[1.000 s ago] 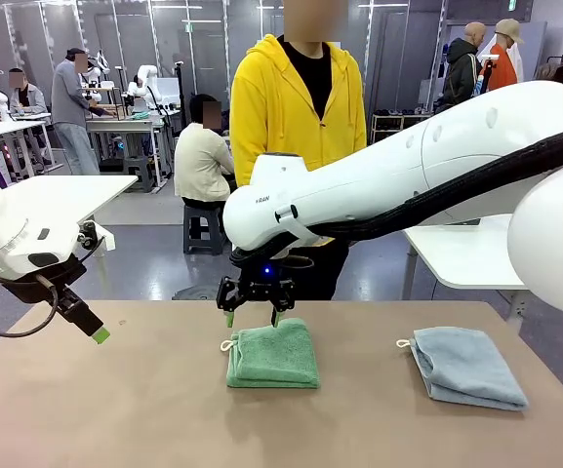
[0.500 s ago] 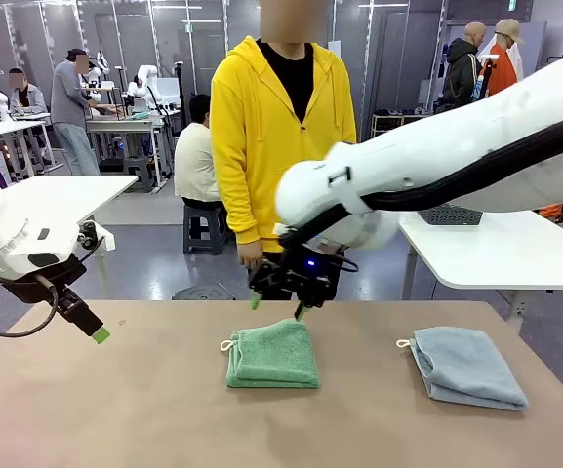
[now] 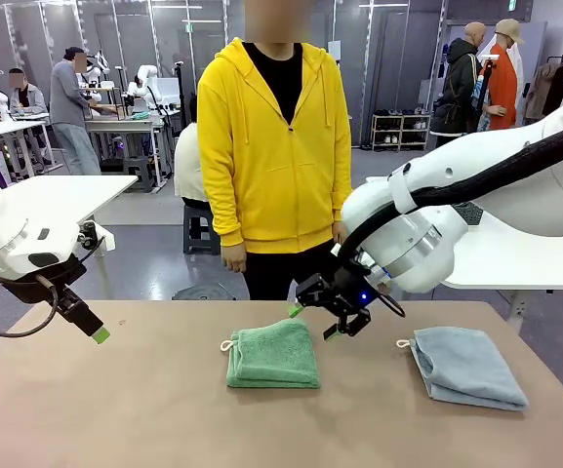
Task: Fold the towels and place them in the basket.
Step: Stack the folded Towel with hook on the right side of the table.
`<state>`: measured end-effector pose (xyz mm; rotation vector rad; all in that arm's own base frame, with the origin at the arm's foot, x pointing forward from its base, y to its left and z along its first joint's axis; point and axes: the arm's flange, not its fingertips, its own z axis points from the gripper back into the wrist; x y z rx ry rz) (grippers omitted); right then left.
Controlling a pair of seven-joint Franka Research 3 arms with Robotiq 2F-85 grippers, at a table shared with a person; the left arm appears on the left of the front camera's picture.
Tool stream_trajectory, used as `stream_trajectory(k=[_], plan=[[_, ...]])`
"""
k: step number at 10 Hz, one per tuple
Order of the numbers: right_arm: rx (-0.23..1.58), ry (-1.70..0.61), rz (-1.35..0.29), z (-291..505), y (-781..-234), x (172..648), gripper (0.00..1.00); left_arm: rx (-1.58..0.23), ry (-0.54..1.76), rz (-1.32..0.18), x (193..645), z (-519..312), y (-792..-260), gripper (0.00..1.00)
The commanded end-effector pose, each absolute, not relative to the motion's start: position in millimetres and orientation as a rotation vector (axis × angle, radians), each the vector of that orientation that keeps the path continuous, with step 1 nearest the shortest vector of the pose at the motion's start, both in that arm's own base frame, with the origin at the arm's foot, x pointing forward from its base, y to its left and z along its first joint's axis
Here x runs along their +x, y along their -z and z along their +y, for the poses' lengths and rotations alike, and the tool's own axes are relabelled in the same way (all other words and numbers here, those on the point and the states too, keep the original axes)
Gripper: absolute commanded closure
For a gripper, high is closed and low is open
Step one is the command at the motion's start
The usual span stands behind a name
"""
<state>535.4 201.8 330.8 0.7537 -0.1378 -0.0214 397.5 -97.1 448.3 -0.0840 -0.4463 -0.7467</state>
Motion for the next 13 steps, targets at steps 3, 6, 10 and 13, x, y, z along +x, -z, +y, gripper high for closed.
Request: stream_trajectory(k=[3,6,10,13], plan=[[0.822,0.02,-0.139,189,-294,539,0.0,-0.079,0.741,-0.432,396,-99,-450,0.0],[0.851,0.047,-0.096,191,-278,544,0.0,-0.079,0.741,-0.432,396,-99,-450,0.0],[0.846,0.05,-0.078,210,-267,553,0.0,-0.079,0.741,-0.432,396,-99,-450,0.0],[0.831,0.041,-0.06,221,-265,560,0.0,-0.079,0.741,-0.432,396,-99,-450,0.0]])
